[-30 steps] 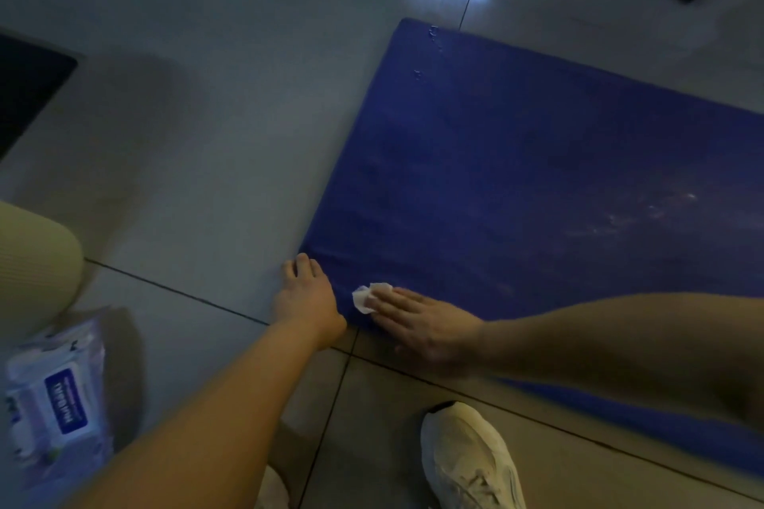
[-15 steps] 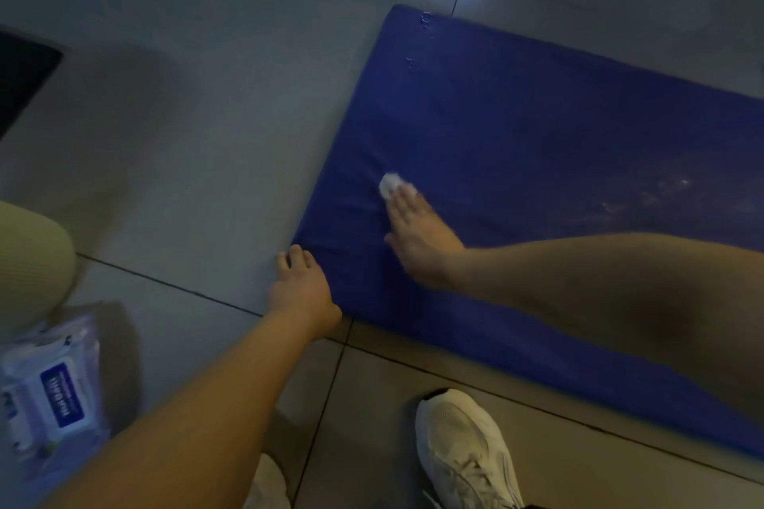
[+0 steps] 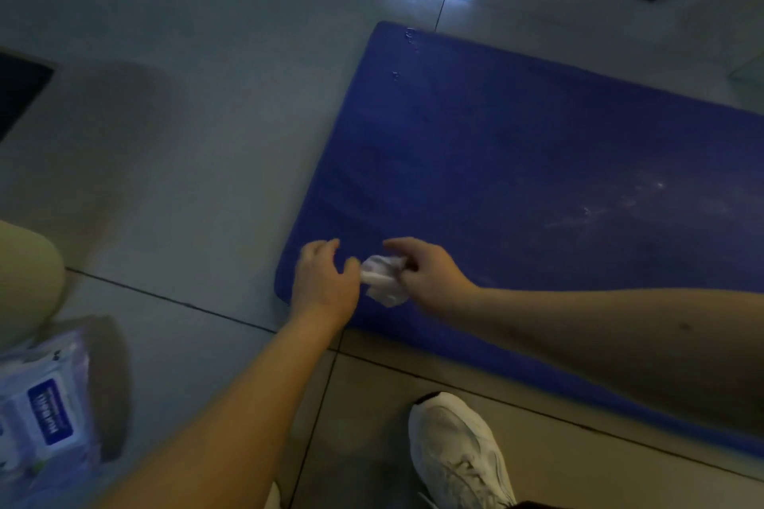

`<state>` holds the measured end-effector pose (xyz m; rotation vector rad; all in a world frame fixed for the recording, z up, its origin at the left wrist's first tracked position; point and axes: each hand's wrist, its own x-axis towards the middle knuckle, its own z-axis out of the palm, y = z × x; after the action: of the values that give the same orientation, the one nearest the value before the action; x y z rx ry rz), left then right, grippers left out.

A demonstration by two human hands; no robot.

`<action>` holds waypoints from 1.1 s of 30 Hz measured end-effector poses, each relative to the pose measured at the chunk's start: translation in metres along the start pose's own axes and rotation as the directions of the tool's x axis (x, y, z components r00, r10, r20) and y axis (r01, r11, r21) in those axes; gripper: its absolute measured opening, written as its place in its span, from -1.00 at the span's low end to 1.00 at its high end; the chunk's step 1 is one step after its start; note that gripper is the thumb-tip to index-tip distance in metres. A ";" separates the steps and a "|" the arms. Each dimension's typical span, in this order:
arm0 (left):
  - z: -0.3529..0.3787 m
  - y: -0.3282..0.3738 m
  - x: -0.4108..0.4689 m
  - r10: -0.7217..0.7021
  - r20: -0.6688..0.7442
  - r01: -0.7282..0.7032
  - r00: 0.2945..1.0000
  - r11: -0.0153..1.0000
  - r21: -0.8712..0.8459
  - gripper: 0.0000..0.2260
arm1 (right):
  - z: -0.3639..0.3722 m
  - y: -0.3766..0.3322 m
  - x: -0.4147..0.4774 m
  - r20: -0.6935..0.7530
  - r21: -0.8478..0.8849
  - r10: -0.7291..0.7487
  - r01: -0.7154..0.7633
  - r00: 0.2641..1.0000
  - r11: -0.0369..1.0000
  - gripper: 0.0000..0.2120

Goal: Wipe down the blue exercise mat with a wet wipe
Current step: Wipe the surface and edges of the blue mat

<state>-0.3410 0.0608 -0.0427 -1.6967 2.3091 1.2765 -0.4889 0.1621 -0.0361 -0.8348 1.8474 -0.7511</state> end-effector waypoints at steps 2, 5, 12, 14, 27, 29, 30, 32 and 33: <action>0.002 0.012 -0.006 -0.059 0.201 0.132 0.978 0.917 -0.376 -0.63 | -0.007 -0.001 0.002 -0.013 0.116 0.066 -0.064 0.998 0.991 -0.59; 0.005 0.018 -0.013 -0.067 0.361 0.280 0.930 0.764 -0.581 -0.73 | -0.010 0.002 0.002 -0.079 0.183 0.096 -0.080 0.992 0.980 -0.66; 0.012 0.008 -0.015 -0.163 0.246 0.273 0.956 0.804 -0.528 -0.85 | -0.012 0.007 0.002 -0.143 0.238 0.201 -0.164 0.969 0.957 -0.96; 0.011 0.006 -0.013 -0.193 0.221 0.284 0.956 0.791 -0.542 -0.87 | -0.012 0.010 0.004 -0.148 0.251 0.227 -0.186 0.963 0.950 -0.93; 0.024 0.005 -0.012 -0.170 0.251 0.268 0.953 0.859 -0.436 -0.55 | -0.015 -0.005 0.005 -0.153 0.228 0.153 -0.116 0.976 0.967 -0.87; 0.024 0.006 -0.010 -0.183 0.313 0.331 0.932 0.783 -0.527 -0.54 | -0.014 -0.005 0.005 -0.145 0.211 0.156 -0.123 0.977 0.970 -0.89; 0.024 0.008 -0.011 -0.181 0.357 0.366 0.916 0.742 -0.562 -0.52 | -0.014 -0.006 0.004 -0.127 0.207 0.158 -0.130 0.979 0.970 -0.89; 0.023 0.009 -0.013 -0.174 0.379 0.370 0.909 0.757 -0.539 -0.49 | -0.012 -0.007 0.002 -0.072 0.214 0.162 -0.143 0.984 0.966 -0.87; 0.022 0.008 -0.013 -0.165 0.359 0.339 0.919 0.794 -0.504 -0.49 | -0.012 -0.008 0.001 -0.050 0.223 0.165 -0.150 0.985 0.963 -0.85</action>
<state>-0.3513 0.0853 -0.0464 -1.7001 1.5505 2.1097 -0.4978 0.1584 -0.0256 -0.5202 1.8264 -0.8716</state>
